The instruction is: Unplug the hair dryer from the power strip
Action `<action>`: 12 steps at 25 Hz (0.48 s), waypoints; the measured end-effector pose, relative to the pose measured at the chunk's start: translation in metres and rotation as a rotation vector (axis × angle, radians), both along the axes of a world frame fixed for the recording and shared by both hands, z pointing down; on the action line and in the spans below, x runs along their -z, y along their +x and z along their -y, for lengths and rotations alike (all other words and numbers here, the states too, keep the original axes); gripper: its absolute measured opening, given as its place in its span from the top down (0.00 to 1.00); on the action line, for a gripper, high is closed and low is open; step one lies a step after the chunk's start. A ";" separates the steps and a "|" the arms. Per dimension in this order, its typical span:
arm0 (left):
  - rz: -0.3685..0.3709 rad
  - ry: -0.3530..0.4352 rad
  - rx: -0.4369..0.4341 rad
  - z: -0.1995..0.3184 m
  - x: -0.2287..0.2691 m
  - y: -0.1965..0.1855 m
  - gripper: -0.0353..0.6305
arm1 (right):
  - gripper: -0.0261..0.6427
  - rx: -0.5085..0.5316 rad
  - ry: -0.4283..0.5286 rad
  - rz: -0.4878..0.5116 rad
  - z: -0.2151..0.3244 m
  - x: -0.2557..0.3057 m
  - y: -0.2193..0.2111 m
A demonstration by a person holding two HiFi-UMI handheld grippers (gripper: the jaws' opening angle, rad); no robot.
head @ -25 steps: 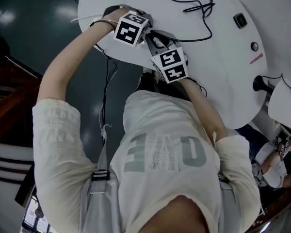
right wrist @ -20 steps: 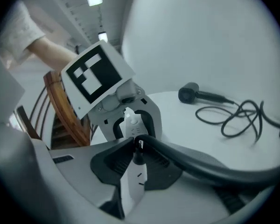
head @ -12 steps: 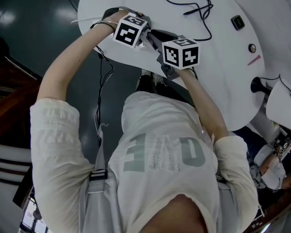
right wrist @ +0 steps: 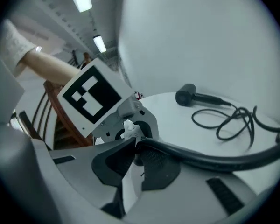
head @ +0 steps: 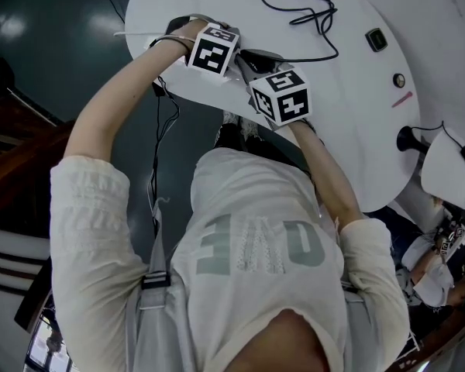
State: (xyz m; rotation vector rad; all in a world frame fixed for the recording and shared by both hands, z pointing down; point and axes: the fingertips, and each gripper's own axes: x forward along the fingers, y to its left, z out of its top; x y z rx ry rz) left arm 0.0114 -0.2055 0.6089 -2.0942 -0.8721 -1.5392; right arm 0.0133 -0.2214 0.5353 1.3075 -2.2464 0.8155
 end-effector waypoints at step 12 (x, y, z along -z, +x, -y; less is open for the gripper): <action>-0.046 -0.023 0.133 -0.003 0.001 0.001 0.53 | 0.89 -0.021 0.361 0.035 0.009 0.142 0.030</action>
